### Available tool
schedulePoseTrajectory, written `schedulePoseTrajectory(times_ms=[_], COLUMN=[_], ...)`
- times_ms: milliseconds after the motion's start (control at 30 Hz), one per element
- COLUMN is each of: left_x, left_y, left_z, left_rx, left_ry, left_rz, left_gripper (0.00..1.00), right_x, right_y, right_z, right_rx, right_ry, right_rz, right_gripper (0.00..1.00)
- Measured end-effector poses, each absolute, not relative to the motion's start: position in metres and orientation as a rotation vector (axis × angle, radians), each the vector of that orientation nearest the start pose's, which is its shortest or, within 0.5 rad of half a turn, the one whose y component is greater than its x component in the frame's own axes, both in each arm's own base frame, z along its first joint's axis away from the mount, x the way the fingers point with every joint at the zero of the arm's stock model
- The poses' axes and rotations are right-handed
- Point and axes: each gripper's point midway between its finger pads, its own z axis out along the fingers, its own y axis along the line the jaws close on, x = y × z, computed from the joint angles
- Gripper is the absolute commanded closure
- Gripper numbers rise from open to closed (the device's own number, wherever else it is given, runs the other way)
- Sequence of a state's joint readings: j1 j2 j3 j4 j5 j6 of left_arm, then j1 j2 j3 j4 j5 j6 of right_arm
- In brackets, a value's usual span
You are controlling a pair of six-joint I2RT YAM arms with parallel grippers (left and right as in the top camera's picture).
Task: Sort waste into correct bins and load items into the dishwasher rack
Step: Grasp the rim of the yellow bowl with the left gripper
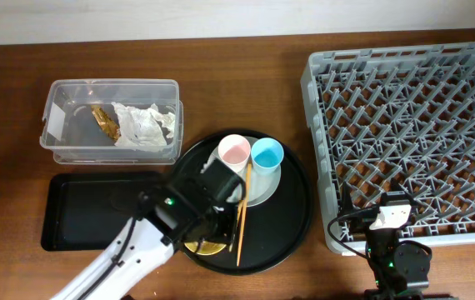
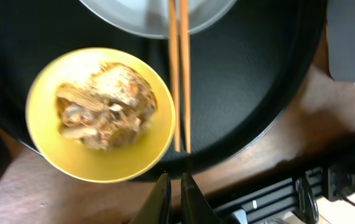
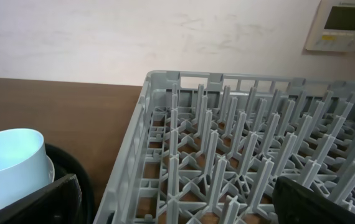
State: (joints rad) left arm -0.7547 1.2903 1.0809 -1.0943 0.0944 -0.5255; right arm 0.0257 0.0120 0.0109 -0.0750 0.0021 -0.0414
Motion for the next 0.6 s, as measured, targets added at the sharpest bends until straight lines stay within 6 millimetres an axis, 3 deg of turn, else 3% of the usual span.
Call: schedulePoseTrajectory(times_ms=[200,233,300,333,433,567,600], left_x=[0.161,0.157,0.154,0.156,0.175,0.19,0.191], left_y=[-0.184,-0.18,-0.171,-0.162,-0.132,-0.108,-0.105], left_z=[0.11,0.104,0.096,0.093,0.092,0.093,0.092], left_rx=[0.313,0.309,0.284,0.246,0.033,-0.157,-0.17], left_ry=[3.019,3.037,3.053,3.048,2.977,2.944,2.948], left_rz=[-0.268,-0.249,-0.192,-0.116,0.082,0.146,0.145], left_gripper=[0.85,0.8,0.59,0.56,0.55,0.56,0.6], right_x=[0.246,0.246,0.246,0.246,0.246,0.246,0.246], right_y=[0.006,0.006,0.006,0.006,0.006,0.006,0.006], right_z=[0.158,0.158,0.158,0.158,0.158,0.158,0.158], right_rx=[-0.054,-0.053,-0.054,-0.054,-0.054,-0.054,-0.053], right_ry=[1.646,1.646,1.646,1.646,1.646,1.646,1.646], right_rz=[-0.014,-0.013,-0.014,-0.013,-0.014,-0.014,-0.014], right_gripper=[0.01,0.01,0.01,0.02,0.01,0.01,0.01])
